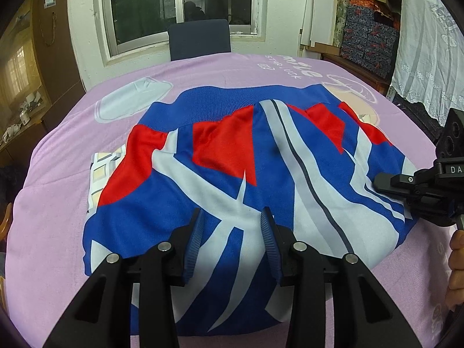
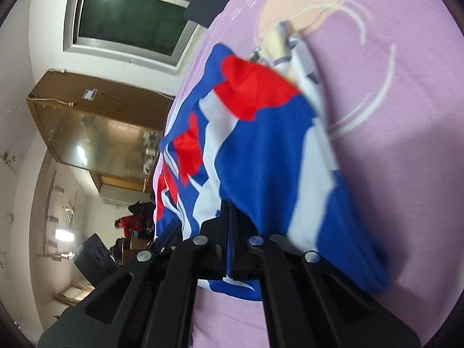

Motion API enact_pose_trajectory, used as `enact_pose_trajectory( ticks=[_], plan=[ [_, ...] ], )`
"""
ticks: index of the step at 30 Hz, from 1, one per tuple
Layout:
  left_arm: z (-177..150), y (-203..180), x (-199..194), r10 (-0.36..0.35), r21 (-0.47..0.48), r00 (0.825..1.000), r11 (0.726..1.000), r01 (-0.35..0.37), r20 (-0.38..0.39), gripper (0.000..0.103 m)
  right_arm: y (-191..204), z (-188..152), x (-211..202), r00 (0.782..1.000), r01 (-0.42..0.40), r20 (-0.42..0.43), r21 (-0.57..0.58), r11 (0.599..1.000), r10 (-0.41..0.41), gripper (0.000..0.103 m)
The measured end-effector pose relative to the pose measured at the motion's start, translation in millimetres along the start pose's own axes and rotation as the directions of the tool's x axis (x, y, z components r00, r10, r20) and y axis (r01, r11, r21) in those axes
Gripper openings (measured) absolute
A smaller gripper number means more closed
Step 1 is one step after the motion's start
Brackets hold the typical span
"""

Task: Fold large clothes
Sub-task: 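Press the folded hoodie flat with both tools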

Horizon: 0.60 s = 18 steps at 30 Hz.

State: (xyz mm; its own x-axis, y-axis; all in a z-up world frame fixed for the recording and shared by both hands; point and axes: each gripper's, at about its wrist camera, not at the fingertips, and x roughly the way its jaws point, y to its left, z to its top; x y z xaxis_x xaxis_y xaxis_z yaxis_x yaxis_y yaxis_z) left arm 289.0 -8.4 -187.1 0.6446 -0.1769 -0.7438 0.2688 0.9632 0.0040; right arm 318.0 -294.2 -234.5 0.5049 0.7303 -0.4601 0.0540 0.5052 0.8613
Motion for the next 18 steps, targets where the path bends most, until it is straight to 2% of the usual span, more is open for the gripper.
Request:
enact_pose_trajectory(
  ticks=[4, 6, 7, 8, 10, 13, 14, 17, 18],
  plan=[
    [4, 7, -7, -0.001, -0.037, 1.000, 0.999, 0.002, 0.019, 0.041, 20, -1, -11, 0.990, 0.125, 0.083, -0.104, 0.987, -0.117, 0.003],
    [14, 17, -12, 0.000, -0.083, 0.998, 0.997, 0.005, 0.060, 0.041, 41, -5, -22, 0.963, 0.218, 0.199, -0.191, 0.957, -0.180, 0.020],
    [19, 21, -11, 0.001, -0.102, 0.998, 0.995, 0.006, 0.070, 0.042, 48, -8, -24, 0.958, 0.225, 0.226, -0.210, 0.952, -0.177, 0.038],
    [26, 25, -8, 0.003, -0.122, 0.998, 0.993, 0.005, 0.070, 0.042, 55, -8, -24, 0.955, 0.225, 0.247, -0.228, 0.947, -0.167, 0.042],
    [37, 31, 2, 0.002, -0.141, 0.998, 0.990, 0.006, 0.058, 0.042, 69, -2, -14, 0.960, 0.211, 0.238, -0.259, 0.942, -0.149, 0.042],
    [43, 31, 20, 0.055, -0.131, 0.998, 0.990, -0.050, 0.035, 0.043, 76, 11, 5, 0.965, 0.208, 0.213, -0.275, 0.939, -0.152, 0.042],
    [43, 30, 26, 0.080, -0.115, 0.997, 0.990, -0.076, 0.023, 0.048, 78, 15, 13, 0.965, 0.216, 0.204, -0.282, 0.935, -0.162, 0.042],
    [43, 26, 31, 0.120, -0.073, 0.993, 0.990, -0.118, 0.020, 0.052, 71, 23, 44, 0.950, 0.303, 0.172, -0.301, 0.904, -0.262, 0.040],
    [41, 27, 31, 0.122, -0.074, 0.992, 0.990, -0.120, 0.017, 0.052, 64, 25, 45, 0.952, 0.297, 0.172, -0.307, 0.904, -0.254, 0.040]
  ],
)
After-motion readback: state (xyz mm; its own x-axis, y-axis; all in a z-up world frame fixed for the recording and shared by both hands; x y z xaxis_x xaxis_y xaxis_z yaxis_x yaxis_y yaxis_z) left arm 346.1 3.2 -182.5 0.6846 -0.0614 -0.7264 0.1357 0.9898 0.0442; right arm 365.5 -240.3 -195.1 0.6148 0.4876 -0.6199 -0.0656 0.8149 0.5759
